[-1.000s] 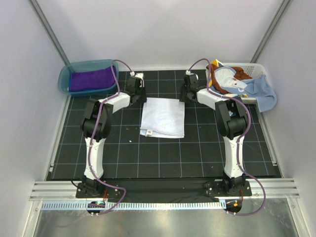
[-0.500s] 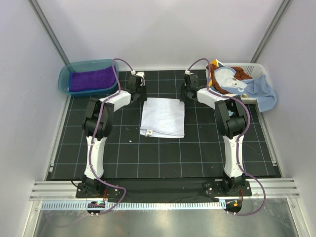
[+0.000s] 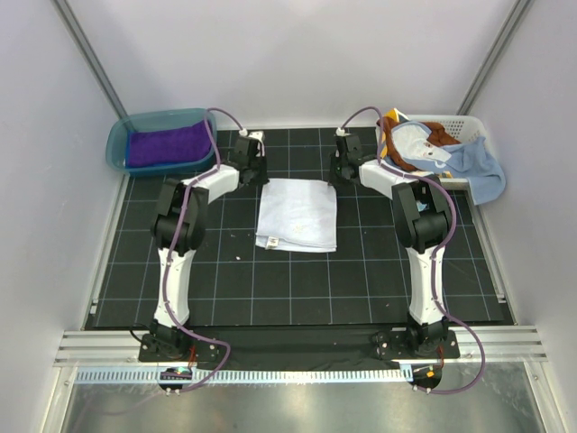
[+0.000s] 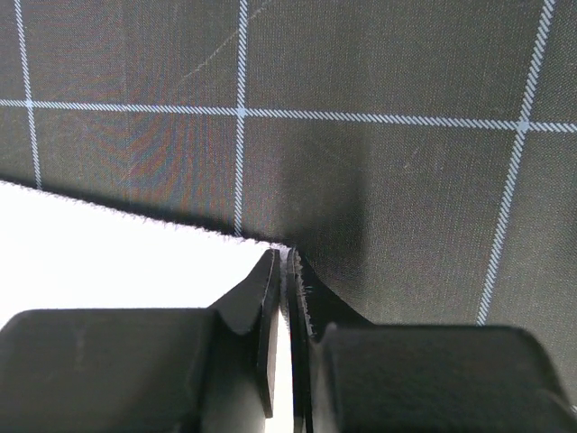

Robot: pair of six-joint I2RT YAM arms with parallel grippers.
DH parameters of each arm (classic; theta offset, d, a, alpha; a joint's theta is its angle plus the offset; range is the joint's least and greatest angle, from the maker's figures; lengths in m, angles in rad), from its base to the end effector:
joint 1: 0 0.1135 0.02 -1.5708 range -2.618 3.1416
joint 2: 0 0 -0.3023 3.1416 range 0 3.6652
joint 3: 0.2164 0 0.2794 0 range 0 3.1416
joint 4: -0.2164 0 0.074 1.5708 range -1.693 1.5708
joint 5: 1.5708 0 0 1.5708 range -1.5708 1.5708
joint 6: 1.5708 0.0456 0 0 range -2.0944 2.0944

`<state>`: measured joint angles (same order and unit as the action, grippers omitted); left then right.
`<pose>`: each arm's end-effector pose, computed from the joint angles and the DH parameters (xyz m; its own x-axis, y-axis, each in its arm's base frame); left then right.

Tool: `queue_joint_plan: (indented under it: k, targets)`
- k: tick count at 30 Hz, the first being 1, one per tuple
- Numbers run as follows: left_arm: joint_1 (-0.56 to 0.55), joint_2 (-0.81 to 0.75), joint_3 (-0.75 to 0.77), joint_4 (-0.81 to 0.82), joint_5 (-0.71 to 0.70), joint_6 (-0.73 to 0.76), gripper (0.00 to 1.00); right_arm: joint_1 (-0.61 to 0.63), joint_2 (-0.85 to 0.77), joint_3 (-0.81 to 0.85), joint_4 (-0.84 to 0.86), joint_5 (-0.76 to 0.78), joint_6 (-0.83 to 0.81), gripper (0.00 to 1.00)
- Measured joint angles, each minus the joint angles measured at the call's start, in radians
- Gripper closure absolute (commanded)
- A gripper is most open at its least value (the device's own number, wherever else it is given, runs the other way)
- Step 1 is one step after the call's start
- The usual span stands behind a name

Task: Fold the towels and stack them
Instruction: Fold the towel

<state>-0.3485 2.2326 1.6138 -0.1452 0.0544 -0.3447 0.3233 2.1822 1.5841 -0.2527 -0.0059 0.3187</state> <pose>0.5153 -0.1899 0.1599 -0.7397 -0.0902 -0.6669 0.1359 0.9505 -0.2794 0.5040 0.1692 0.1670 -0.7777 0.0699 -0.6248 -0.0818 0.9741 0.2108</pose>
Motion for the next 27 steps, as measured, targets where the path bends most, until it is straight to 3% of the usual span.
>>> queue_joint_plan:
  k: [12, 27]
  targets:
    - [0.037, -0.011, -0.057, 0.102, 0.063, -0.087, 0.99, 0.000, -0.010, -0.026, 0.044, 0.011, -0.010, 0.91]
    - [0.043, -0.123, -0.194, 0.267, 0.103, -0.127, 1.00, 0.000, -0.193, -0.150, 0.148, 0.018, -0.010, 0.91]
